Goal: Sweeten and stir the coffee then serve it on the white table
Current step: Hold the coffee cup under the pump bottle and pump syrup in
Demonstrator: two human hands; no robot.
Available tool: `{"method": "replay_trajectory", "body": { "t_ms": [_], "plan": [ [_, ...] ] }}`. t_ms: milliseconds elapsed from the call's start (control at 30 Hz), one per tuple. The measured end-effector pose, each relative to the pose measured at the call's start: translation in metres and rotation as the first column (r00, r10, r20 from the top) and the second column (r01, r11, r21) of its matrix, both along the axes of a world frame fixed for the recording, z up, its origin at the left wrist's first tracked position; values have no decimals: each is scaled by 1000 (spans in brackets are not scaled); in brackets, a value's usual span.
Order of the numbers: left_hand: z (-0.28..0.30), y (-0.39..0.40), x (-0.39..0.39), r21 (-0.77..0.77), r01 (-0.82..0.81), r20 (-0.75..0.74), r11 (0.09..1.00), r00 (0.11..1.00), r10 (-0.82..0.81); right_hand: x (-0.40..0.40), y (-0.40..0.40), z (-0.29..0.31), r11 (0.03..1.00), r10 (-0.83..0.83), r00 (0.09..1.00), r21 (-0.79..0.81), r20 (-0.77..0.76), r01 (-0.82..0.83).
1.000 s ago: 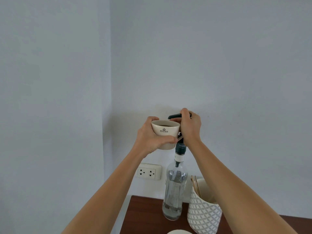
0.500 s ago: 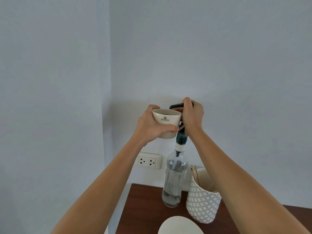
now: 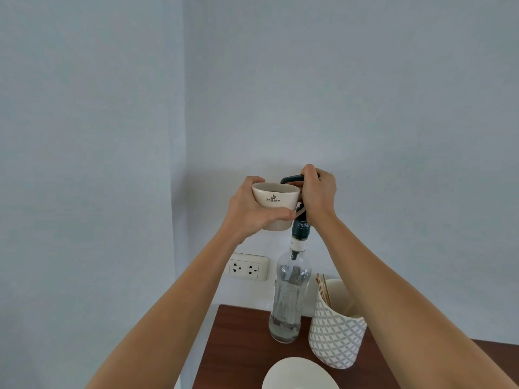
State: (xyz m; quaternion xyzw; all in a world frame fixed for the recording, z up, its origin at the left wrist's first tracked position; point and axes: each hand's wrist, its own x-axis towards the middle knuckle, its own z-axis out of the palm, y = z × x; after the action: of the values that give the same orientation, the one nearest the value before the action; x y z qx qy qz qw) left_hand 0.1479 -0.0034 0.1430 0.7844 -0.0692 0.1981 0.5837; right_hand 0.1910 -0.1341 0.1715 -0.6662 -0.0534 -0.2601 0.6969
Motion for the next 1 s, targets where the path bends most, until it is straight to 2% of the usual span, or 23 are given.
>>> {"method": "replay_trajectory", "body": {
  "t_ms": [200,333,400,500,567,633,700,800,1000],
  "plan": [
    [0,-3,-3,18,-26,14,1000,1000,25,-3,-4,6,997,75,995,-30,-72,-77],
    [4,-5,-7,28,-28,23,999,999,27,-9,-8,19,993,54,988,-95,-146,-68],
    [6,-5,-10,28,-23,27,999,999,22,-14,-12,19,986,-23,988,-166,-151,-2],
    [5,-6,-18,37,-17,44,999,999,15,-31,-20,9,962,-180,982,-216,-51,165],
    [2,-6,-23,43,-12,58,999,998,9,-47,-24,-5,955,-204,979,-219,-4,198],
    [-2,-6,-31,47,-2,73,999,997,-2,-62,-27,-22,957,-173,985,-236,-8,166],
    [-8,-8,-40,47,20,75,999,997,-24,-76,-29,-38,972,-71,995,-231,-63,55],
    [-24,-14,-54,55,53,62,997,996,-57,-93,-32,-59,983,113,983,-128,-141,-132],
    [-78,-30,-80,38,119,28,992,992,-120,-124,-56,-105,972,214,946,-42,-244,-230]
  ]
}}
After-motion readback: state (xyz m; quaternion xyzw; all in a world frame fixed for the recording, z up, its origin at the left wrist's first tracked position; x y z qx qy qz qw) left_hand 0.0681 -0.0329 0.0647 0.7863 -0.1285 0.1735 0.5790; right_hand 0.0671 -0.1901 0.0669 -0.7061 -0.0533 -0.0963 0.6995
